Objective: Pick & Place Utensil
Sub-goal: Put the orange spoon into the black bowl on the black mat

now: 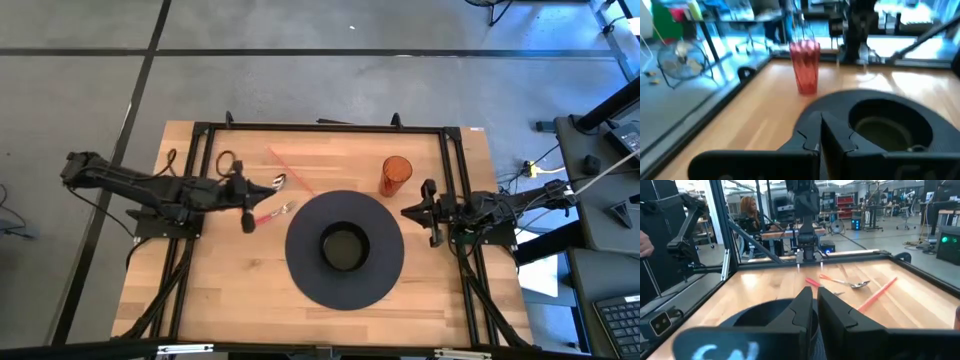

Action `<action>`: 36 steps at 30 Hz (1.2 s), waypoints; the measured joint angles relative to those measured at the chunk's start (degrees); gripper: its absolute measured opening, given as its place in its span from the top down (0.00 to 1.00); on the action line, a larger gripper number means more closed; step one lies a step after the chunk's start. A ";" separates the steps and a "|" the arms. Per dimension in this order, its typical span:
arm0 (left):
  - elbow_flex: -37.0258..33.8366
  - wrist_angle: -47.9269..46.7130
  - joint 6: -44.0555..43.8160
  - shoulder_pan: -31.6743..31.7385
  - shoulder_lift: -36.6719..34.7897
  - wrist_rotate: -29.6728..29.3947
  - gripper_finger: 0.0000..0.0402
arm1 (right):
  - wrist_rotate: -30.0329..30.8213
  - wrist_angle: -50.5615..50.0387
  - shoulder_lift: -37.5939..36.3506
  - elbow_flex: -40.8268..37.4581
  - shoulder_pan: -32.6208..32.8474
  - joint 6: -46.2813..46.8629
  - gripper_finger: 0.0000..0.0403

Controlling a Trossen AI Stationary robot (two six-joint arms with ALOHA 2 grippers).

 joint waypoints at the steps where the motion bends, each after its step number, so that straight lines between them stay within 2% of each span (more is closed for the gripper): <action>1: -1.96 1.74 0.53 -0.54 -1.56 -0.65 1.00 | -0.01 -0.46 0.01 0.00 0.01 -0.03 0.93; 7: -12.84 10.63 1.31 -1.86 -8.39 -0.87 0.99 | 0.11 -0.24 0.00 0.00 0.01 -3.94 0.98; 14: -21.97 17.95 3.62 -2.04 -15.60 -3.68 1.00 | -2.42 3.96 0.00 0.00 0.00 -5.97 0.99; 20: -24.36 18.15 3.05 -2.04 -19.41 -3.53 1.00 | -2.87 8.87 -0.02 0.00 0.02 -9.43 0.99; 27: -25.64 17.65 1.14 -2.04 -19.54 -3.51 0.99 | -2.90 3.97 0.00 0.00 0.00 -7.11 0.98; 36: -25.64 17.61 -2.23 -2.04 -19.53 -4.39 0.99 | -2.91 3.34 0.00 0.00 0.02 -6.20 0.98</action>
